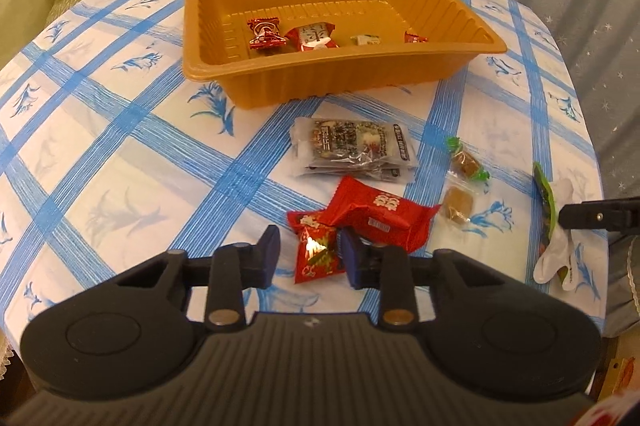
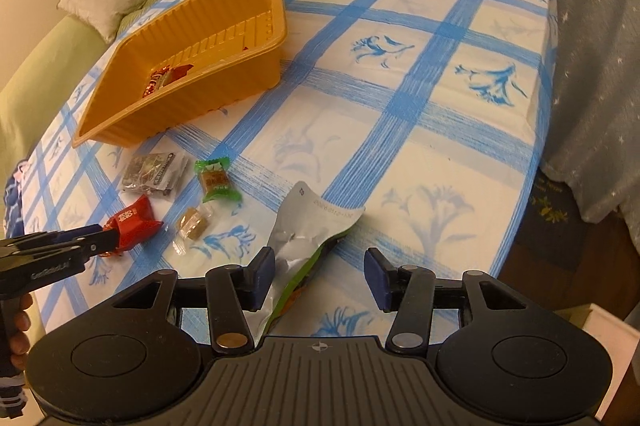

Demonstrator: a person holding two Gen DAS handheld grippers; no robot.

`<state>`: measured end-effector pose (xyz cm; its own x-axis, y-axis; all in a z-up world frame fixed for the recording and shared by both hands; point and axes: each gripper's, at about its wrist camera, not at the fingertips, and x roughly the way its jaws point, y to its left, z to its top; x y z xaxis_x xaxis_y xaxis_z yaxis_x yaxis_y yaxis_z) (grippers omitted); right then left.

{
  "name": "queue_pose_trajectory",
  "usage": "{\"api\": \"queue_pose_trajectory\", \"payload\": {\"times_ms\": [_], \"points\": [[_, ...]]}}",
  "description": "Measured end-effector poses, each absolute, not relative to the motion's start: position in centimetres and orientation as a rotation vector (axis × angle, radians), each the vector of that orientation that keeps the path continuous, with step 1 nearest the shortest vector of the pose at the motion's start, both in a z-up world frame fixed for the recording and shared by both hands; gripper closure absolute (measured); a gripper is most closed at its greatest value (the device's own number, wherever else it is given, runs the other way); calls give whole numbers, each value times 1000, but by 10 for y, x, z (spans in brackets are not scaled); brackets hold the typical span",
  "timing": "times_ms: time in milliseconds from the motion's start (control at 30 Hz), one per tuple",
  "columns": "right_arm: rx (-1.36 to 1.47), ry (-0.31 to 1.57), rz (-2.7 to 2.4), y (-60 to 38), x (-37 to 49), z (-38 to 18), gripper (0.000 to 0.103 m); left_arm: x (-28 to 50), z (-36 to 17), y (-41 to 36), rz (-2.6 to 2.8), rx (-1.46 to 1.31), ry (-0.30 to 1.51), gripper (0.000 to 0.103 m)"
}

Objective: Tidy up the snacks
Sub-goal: 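Lift the foil packet with the right tool while the left tool grasps a red candy packet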

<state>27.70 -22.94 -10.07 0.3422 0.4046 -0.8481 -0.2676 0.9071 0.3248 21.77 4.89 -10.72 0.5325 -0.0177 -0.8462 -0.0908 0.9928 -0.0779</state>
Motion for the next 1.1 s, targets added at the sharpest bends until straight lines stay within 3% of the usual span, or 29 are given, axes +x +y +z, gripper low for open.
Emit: {"api": "queue_pose_trajectory", "payload": {"times_ms": [67, 700, 733, 767, 833, 1100], "points": [[161, 1146, 440, -231, 274, -101, 53, 218, -109, 50, 35, -127, 1015, 84], [149, 1148, 443, -203, 278, -109, 54, 172, -103, 67, 146, -130, 1021, 85], [141, 1152, 451, -202, 277, -109, 54, 171, -102, 67, 148, -133, 1019, 85], [121, 1146, 454, -199, 275, -109, 65, 169, -102, 67, 149, -137, 1017, 85], [90, 1126, 467, -196, 271, -109, 73, 168, -100, 65, 148, -139, 1014, 85], [71, 1109, 513, -195, 266, -105, 74, 164, -91, 60, 134, -138, 992, 85]]}}
